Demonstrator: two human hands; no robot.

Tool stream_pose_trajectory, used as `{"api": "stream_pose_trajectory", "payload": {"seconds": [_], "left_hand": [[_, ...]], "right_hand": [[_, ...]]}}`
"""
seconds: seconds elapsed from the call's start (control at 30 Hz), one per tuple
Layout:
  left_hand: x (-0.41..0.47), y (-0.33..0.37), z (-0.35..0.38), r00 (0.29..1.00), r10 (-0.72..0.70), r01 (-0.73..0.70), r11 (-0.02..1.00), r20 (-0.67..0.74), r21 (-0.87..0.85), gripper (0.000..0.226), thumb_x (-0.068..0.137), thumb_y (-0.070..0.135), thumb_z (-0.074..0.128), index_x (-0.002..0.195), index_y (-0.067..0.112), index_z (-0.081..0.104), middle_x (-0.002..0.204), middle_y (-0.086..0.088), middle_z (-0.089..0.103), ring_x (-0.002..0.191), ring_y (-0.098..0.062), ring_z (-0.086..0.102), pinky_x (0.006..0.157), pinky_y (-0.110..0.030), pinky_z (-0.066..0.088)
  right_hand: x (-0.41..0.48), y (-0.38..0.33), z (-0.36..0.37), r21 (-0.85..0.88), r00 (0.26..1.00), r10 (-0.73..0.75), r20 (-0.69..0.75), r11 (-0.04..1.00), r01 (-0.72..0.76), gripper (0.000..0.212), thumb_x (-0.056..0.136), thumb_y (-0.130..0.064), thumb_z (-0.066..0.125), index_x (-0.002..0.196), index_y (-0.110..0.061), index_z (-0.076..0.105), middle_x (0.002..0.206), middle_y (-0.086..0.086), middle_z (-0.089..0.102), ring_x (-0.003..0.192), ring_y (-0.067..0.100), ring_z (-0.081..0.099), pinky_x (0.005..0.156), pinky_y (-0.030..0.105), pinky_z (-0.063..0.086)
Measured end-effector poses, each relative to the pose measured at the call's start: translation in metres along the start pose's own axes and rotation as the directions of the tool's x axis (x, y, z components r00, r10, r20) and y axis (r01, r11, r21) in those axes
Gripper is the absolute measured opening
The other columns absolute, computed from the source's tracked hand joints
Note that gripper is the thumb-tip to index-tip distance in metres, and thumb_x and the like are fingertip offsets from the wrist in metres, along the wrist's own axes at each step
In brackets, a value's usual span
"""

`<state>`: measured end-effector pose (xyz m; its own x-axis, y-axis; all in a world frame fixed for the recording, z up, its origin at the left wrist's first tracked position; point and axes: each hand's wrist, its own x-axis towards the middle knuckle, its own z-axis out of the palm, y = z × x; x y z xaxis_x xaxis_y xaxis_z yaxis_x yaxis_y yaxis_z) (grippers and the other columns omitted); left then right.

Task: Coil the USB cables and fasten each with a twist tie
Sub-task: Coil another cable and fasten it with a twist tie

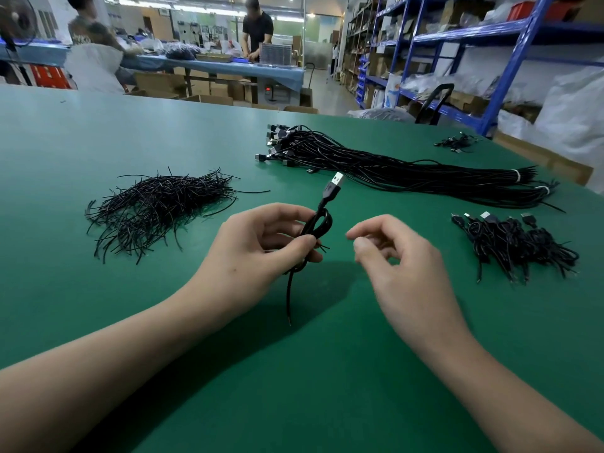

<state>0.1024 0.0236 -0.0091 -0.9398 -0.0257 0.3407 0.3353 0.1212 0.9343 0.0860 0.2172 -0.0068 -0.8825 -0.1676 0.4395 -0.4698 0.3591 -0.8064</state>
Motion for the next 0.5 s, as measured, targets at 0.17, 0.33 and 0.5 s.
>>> {"api": "stream_pose_trajectory", "payload": {"seconds": [0.17,0.33,0.5], "left_hand": [[-0.0009,-0.001,0.0015,1.0,-0.006,0.007,0.999,0.023,-0.042,0.02,0.092,0.003,0.069,0.107,0.016,0.071,0.087,-0.005,0.075,0.082,-0.019,0.077,0.065,-0.02,0.055],[-0.0027,0.0011,0.0041,0.996,0.008,-0.001,0.996,0.086,-0.087,0.019,0.09,0.008,0.072,0.106,0.018,0.069,0.082,0.003,0.072,0.083,-0.022,0.077,0.069,-0.028,0.059],[-0.0028,0.0026,0.0035,0.991,0.009,0.005,0.995,0.134,-0.103,0.02,0.088,0.011,0.073,0.107,0.017,0.07,0.083,0.004,0.071,0.085,-0.028,0.077,0.081,-0.042,0.058]], "right_hand": [[-0.0018,0.0028,0.0066,-0.208,0.986,-0.054,0.157,0.974,0.087,0.014,0.094,-0.037,0.062,0.082,-0.028,0.064,0.08,-0.011,0.06,0.061,0.006,0.053,0.054,0.017,0.032],[0.0001,0.0028,0.0034,-0.048,0.986,-0.021,0.165,0.998,0.029,0.019,0.096,-0.029,0.065,0.078,-0.02,0.063,0.073,-0.004,0.064,0.053,0.001,0.048,0.053,0.012,0.034],[0.0031,0.003,0.0024,0.26,0.963,0.119,0.244,0.948,-0.183,0.015,0.096,-0.019,0.066,0.08,-0.017,0.065,0.069,0.001,0.065,0.06,0.007,0.051,0.053,0.015,0.04]]}}
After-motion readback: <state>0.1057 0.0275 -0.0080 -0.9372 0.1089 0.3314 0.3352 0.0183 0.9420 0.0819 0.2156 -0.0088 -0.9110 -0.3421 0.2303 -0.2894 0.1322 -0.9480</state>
